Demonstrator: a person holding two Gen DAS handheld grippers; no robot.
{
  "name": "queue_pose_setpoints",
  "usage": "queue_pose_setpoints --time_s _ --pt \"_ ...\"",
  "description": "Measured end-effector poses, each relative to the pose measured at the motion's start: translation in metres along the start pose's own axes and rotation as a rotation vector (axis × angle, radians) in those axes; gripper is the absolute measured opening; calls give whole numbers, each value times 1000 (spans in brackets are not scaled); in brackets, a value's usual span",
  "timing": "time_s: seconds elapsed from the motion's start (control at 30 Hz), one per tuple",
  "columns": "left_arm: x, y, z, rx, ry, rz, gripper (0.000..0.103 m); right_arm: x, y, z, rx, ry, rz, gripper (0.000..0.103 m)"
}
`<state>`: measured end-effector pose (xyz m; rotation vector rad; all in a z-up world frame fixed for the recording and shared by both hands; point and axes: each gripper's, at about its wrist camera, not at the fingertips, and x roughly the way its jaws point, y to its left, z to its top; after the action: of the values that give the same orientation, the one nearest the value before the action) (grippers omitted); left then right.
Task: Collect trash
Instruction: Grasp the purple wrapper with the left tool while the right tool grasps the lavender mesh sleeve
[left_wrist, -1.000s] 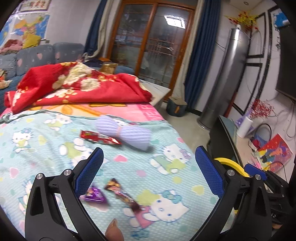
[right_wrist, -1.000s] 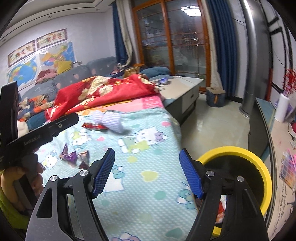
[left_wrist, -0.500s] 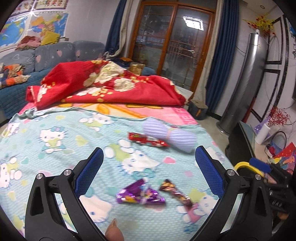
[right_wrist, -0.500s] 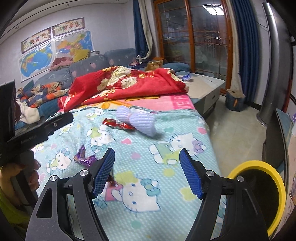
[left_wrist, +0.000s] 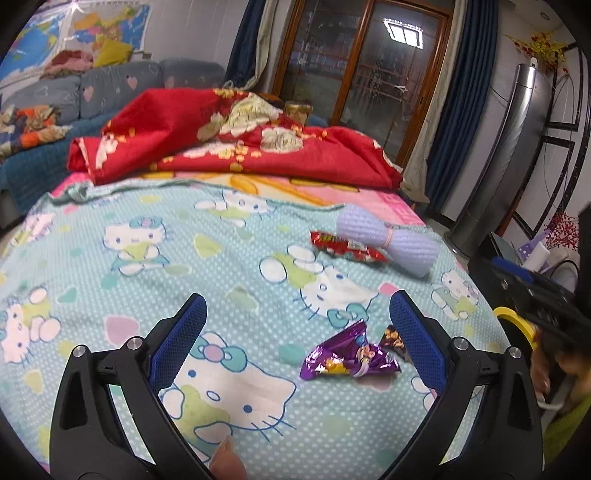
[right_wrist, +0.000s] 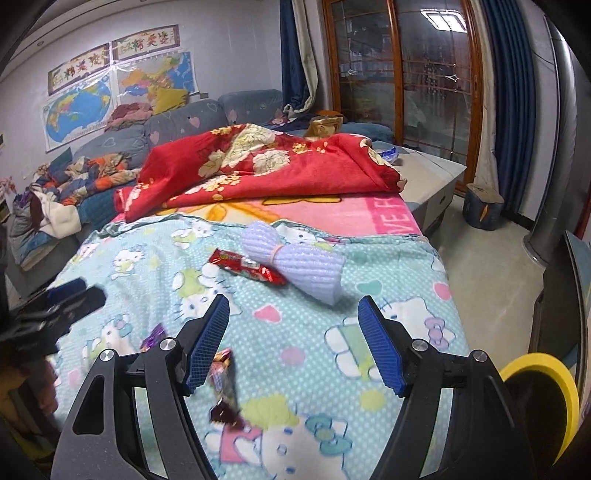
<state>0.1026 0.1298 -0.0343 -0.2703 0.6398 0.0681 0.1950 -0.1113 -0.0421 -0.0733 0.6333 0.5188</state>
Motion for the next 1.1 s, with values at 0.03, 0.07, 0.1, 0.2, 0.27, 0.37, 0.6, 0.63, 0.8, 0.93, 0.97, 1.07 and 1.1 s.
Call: queue_pose_setpoints --time_s 0.03,0.07,0.1,0.2,0.27,0.37,0.6,0.63,0.8,0.93,0.97,1.07,1.1 --pt "4 0 -2 -3 12 -13 91 6 -2 2 5 5 -4 70" --pt "6 0 -4 -4 20 -25 91 15 -7 4 13 19 -10 70" --pt "9 -1 -5 -3 28 -35 90 21 -10 5 19 29 -11 70" --pt "21 -5 -14 8 73 -75 85 46 -22 10 40 81 -3 70" --pt "27 -7 -18 6 96 -83 80 61 -28 11 42 110 -21 70" --pt "36 -8 -24 0 131 -91 73 77 -34 11 58 134 -17 70" --pt "51 -13 -31 -28 184 -128 67 101 -38 14 71 152 11 70" --pt "53 -13 -31 -30 190 -129 64 102 -38 14 69 153 18 69" --pt "58 -18 -36 -20 211 -114 52 107 -34 14 70 169 78 44" --pt "57 -20 -36 -10 213 -118 42 102 -30 9 56 163 100 27" --pt "57 -21 -35 -6 212 -117 40 100 -29 8 54 159 102 27" --pt "56 -24 -35 4 205 -117 35 88 -27 4 50 132 98 24" --pt "55 -24 -34 5 202 -117 34 85 -27 4 49 122 95 24"
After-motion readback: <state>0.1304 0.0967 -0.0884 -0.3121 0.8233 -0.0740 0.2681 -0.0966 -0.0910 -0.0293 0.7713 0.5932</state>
